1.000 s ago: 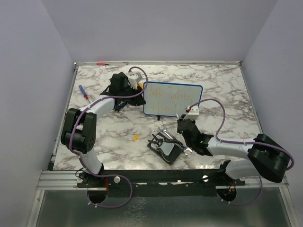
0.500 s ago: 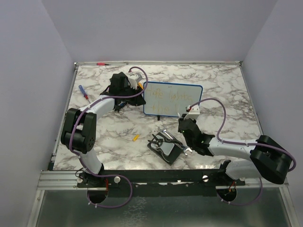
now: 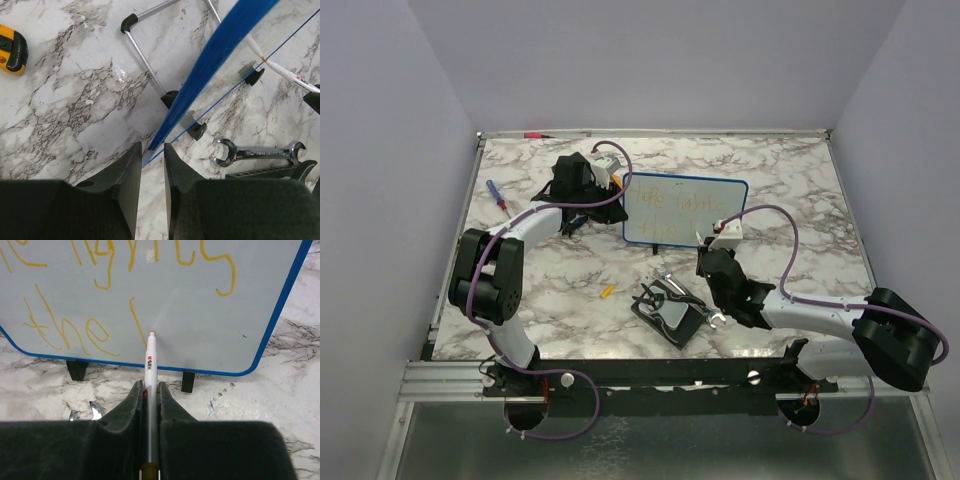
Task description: Write a sentence on the whiteboard
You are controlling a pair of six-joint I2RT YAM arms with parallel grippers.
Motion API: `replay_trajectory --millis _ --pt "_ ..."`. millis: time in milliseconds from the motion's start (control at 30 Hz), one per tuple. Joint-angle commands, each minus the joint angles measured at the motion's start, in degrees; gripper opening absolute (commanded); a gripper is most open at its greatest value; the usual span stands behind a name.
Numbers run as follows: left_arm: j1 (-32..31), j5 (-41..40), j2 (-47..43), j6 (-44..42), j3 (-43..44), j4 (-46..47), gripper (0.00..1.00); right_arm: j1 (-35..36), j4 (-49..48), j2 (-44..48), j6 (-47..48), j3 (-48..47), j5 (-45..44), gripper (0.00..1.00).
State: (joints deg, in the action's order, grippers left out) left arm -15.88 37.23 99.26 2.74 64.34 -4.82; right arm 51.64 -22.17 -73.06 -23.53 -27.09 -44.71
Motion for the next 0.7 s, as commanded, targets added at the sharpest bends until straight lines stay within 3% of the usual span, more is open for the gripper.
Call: replay_trajectory --millis 0,667 --pt "-0.41 -0.44 -1.11 -0.46 0.7 0.69 0.25 -0.31 0.17 0.03 -1.25 -0.51 -2.17 0.0" --pt "-0.38 -0.43 -1.17 -0.46 0.65 0.68 0.25 -0.31 3.27 -2.64 -7.06 1.67 -1.78 0.0"
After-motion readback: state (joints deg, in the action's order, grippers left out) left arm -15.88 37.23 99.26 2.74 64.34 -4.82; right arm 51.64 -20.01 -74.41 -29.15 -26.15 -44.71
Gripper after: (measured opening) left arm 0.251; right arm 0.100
